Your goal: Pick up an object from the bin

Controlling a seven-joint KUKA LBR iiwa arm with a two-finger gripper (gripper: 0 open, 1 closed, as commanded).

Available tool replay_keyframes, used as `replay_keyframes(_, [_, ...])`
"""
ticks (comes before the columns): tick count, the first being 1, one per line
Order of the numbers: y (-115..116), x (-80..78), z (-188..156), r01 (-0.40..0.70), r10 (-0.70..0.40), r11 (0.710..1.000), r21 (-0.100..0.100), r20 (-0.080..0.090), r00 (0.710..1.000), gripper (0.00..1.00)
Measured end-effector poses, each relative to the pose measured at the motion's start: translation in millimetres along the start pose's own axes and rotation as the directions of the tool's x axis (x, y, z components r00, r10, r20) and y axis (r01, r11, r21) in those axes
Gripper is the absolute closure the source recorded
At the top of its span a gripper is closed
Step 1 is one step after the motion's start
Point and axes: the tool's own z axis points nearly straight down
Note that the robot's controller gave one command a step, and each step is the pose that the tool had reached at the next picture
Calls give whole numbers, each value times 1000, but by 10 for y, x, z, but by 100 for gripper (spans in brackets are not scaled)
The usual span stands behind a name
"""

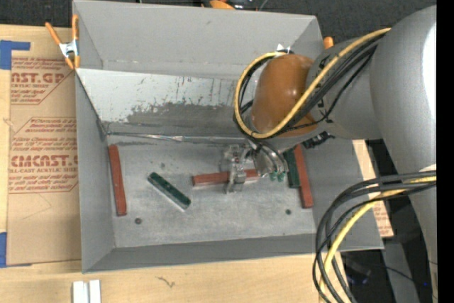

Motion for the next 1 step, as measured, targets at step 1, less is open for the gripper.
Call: replay_keyframes(1, [-76,-246,-1254,313,-313,950,3,7,950,100])
